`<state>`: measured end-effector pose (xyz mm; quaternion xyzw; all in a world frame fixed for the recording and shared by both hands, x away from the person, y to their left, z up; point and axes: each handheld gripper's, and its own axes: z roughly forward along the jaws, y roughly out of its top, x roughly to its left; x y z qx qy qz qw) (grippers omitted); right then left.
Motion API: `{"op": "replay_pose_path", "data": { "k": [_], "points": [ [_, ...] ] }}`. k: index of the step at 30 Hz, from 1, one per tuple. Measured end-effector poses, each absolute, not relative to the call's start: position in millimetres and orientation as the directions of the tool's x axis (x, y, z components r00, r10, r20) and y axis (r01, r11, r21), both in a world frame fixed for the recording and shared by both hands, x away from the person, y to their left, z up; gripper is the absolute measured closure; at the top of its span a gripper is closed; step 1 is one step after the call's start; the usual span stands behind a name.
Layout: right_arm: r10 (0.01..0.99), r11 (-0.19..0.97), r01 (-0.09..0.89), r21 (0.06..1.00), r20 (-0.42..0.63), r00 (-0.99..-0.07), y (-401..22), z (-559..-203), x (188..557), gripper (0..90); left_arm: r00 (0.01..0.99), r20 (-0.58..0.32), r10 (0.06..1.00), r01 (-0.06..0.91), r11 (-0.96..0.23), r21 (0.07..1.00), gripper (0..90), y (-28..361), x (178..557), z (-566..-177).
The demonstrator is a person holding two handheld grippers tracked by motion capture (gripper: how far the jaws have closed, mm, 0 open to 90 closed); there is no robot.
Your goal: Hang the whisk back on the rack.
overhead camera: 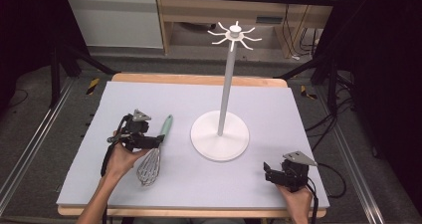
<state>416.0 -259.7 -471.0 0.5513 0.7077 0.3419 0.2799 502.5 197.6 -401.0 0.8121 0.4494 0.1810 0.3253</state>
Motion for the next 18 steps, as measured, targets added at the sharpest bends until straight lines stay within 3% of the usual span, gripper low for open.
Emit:
{"op": "replay_pose_path", "data": {
  "k": [18],
  "points": [
    [0.971,0.157,0.592,0.791,-0.013,-0.239,-259.7,-470.9,416.1,8.9,0.523,0.002,0.852,0.660,-0.407,0.631,36.7,185.3,523.3,-417.8]
  ]
}}
